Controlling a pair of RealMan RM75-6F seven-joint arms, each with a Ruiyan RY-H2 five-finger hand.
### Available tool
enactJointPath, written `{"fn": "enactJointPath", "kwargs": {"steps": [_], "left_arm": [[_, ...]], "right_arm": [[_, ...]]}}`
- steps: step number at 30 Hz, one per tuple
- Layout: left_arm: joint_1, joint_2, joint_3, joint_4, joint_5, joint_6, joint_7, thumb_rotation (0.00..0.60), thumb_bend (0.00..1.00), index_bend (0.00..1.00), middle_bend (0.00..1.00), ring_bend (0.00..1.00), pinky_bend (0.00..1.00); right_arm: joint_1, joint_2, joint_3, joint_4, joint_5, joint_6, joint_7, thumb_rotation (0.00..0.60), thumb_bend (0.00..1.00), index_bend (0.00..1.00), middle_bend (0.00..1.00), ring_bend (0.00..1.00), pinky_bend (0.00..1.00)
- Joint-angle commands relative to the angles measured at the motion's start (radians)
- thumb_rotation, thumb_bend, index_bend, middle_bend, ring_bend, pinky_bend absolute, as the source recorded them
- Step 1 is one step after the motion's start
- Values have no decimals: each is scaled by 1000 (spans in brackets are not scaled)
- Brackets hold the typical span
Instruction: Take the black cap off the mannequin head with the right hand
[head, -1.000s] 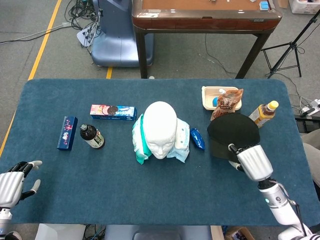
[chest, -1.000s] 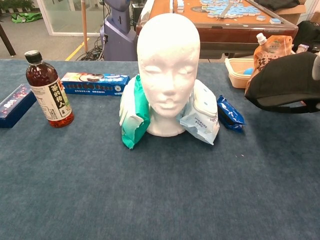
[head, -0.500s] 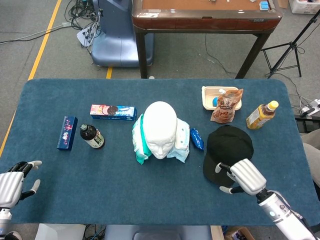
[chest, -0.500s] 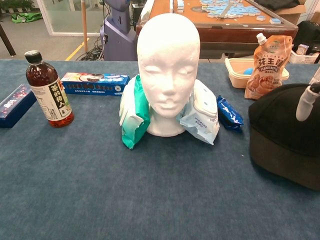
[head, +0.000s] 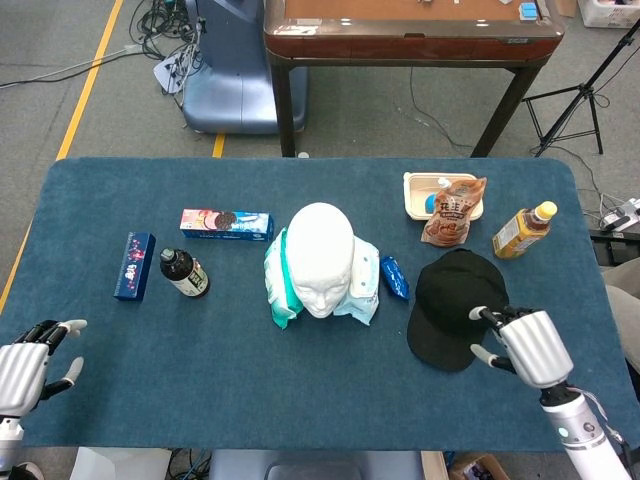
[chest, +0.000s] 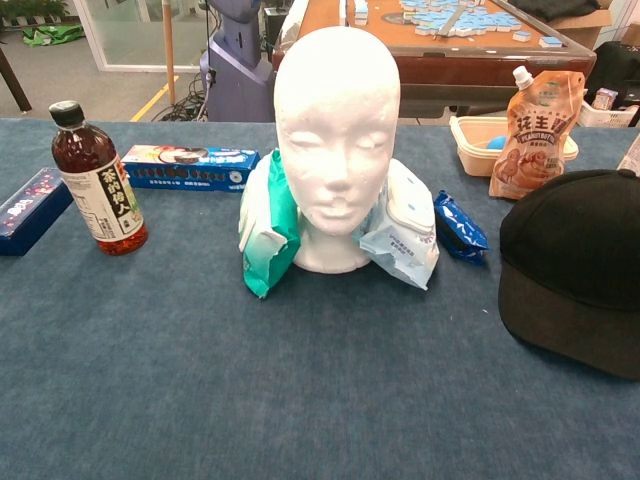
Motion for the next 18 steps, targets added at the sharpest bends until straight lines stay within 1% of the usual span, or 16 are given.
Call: {"fn": "enactJointPath", "kwargs": {"steps": [1, 3, 6, 10, 14, 18], "left_arm": [[-1, -6, 1, 13, 14, 10, -12, 600, 338, 288, 384, 246, 359], [-4, -8, 3, 18, 17, 7, -14, 600, 338, 290, 384, 246, 359], [-6, -8, 3, 18, 16, 1, -11, 600, 339, 290, 384, 246, 359], [-12, -8, 4, 14, 11, -14, 0, 600, 338, 290, 384, 246, 359], [-16, -6, 4, 9, 5, -22, 4, 600, 338, 290, 384, 246, 359], [-22, -6, 2, 7, -6, -37, 3, 600, 338, 290, 384, 246, 359]], "right_arm": [[-60, -48, 52, 48, 55, 68, -107, 600, 0, 442, 601, 512, 617], [-89, -60, 73, 45, 95, 97, -116, 600, 0, 441, 518, 442, 493], [-111, -58, 87, 40, 126, 113, -88, 600, 0, 442, 464, 393, 430], [-140, -43, 112, 38, 174, 127, -26, 600, 0, 441, 439, 366, 415], [-147, -23, 122, 30, 179, 124, 6, 600, 0, 441, 435, 359, 415], [-145, -5, 128, 23, 192, 94, 30, 600, 0, 442, 435, 359, 415]]}}
